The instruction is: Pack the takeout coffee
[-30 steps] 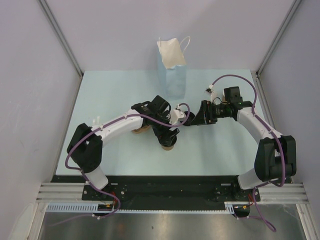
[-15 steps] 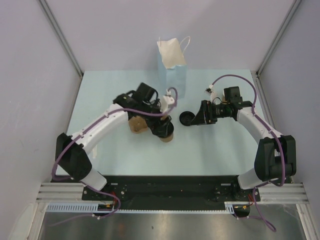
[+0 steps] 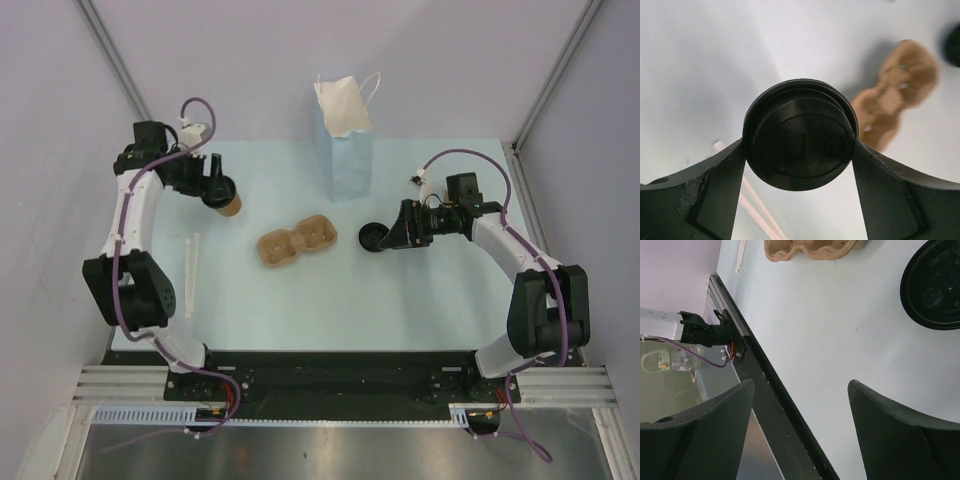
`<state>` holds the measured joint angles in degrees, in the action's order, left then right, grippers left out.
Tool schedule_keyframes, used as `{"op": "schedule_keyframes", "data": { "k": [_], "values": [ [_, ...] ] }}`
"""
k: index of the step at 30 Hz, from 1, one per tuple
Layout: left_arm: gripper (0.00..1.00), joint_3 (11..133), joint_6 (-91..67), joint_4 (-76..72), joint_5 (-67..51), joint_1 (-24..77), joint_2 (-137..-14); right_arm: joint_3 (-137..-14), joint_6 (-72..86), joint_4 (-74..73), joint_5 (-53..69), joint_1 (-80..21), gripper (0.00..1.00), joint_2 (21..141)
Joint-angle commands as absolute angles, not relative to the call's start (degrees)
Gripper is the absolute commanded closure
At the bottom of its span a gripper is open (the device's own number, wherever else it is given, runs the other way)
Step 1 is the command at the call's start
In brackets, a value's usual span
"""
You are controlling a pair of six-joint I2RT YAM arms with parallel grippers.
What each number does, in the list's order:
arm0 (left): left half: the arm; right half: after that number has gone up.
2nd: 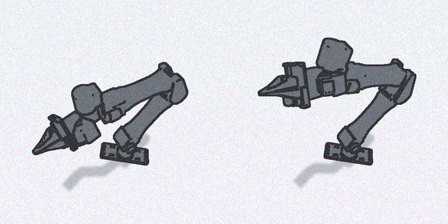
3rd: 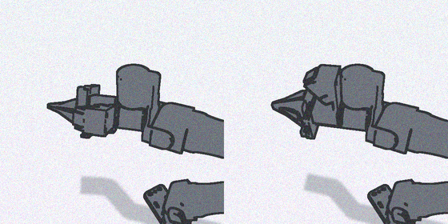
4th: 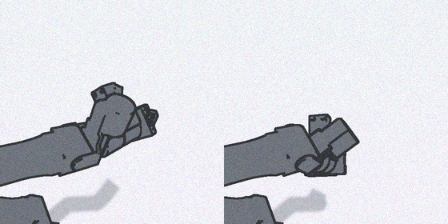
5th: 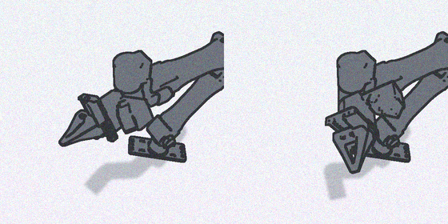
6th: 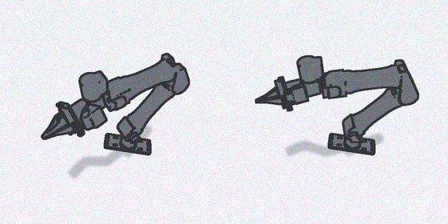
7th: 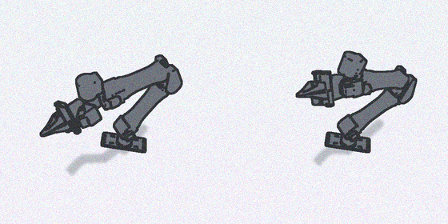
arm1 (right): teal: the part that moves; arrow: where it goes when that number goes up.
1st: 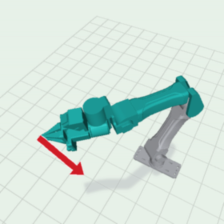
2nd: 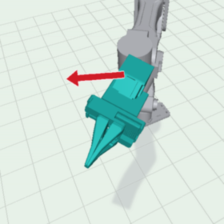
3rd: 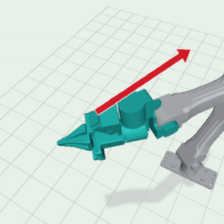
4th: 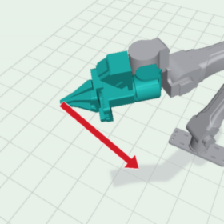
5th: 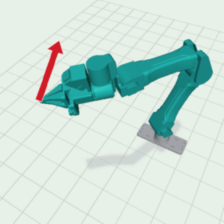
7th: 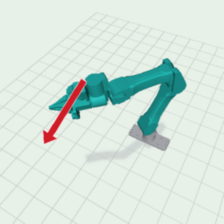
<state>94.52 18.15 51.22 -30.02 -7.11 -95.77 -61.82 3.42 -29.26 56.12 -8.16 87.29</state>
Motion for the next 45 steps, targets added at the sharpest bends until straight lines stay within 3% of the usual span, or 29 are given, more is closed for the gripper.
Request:
{"op": "schedule_keyframes", "data": {
  "k": [1,12,18,25,26,39,45],
  "values": [
    [0.44,96.59,19.42,48.61,-24.54,-11.51,-101.24,-63.11,3.52,-26.98,55.81,-8.44,0.18,87.71],
    [0.43,94.84,22.33,39.91,-19.51,-13.80,-111.09,-64.16,0.18,-30.58,55.11,-8.17,0.18,88.33],
    [0.36,92.73,21.80,39.11,-19.07,-13.80,-111.88,-64.42,0.17,-31.55,54.76,-7.56,0.17,87.63],
    [0.10,92.02,21.88,40.34,-19.33,-13.89,-109.96,-65.83,0.18,-31.73,55.11,-6.51,0.15,87.01],
    [0.01,92.02,21.36,40.08,-19.94,-13.97,-109.17,-66.18,0.09,-31.90,55.19,-6.24,0.14,86.84],
    [0.00,98.69,17.67,42.01,-24.34,-13.89,-99.50,-74.26,-3.60,-33.84,51.16,-5.01,0.11,86.57],
    [0.01,99.41,17.75,41.92,-26.89,-13.80,-95.45,-74.62,-7.99,-33.75,39.48,-8.61,0.14,88.50]
  ]
}}
